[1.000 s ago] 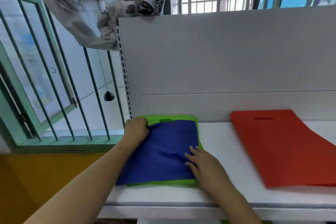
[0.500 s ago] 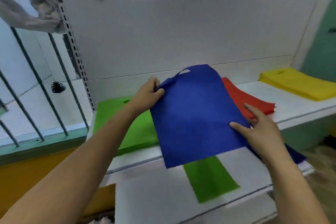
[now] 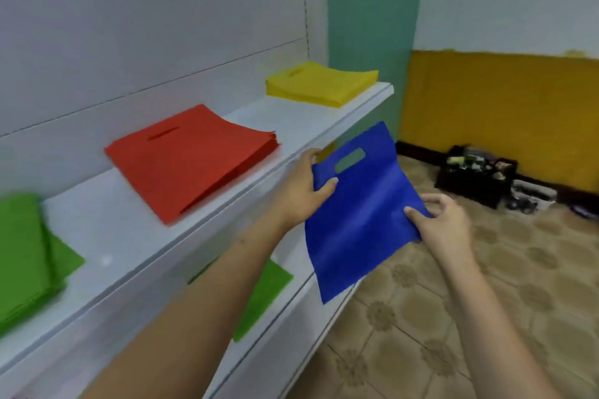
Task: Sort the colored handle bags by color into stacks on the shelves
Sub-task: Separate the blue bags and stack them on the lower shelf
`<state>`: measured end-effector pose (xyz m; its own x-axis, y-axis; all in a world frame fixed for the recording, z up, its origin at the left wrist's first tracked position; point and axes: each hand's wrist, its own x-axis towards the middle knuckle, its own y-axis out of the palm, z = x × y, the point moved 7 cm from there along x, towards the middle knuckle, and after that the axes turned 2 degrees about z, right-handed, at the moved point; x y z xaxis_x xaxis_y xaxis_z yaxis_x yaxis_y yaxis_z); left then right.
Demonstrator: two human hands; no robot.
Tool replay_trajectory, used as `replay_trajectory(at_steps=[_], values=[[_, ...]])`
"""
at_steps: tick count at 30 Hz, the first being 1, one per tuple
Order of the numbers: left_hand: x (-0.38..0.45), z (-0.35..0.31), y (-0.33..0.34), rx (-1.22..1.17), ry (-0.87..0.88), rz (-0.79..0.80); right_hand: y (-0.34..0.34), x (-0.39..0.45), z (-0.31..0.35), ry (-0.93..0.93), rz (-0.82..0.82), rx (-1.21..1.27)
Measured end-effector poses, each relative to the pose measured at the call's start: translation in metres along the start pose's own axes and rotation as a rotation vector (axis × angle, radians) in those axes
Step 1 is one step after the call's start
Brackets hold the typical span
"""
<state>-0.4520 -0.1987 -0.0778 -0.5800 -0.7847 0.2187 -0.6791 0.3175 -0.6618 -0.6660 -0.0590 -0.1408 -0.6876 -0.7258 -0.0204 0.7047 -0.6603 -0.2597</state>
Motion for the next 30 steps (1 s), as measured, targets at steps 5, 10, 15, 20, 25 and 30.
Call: replay_trajectory(at_steps=[5,10,15,20,25,30], values=[[0.073,0.048,0.087,0.052,-0.252,0.16,-0.036,0.075,-0.043,0.064,0.008,-0.013],[0.12,0.118,0.127,0.087,-0.418,0.151,-0.04,0.15,-0.074,0.13,0.082,-0.052],[0.145,0.197,0.139,0.2,-0.548,0.154,-0.01,0.213,-0.11,0.187,0.125,-0.139],[0.177,0.275,0.173,0.352,-0.561,0.289,0.047,0.28,-0.146,0.201,0.168,-0.3],[0.219,0.35,0.207,0.207,-0.677,0.202,0.099,0.35,-0.188,0.227,0.201,-0.384],[0.229,0.415,0.214,-0.221,-0.986,-0.182,0.146,0.415,-0.231,0.255,0.281,-0.391]])
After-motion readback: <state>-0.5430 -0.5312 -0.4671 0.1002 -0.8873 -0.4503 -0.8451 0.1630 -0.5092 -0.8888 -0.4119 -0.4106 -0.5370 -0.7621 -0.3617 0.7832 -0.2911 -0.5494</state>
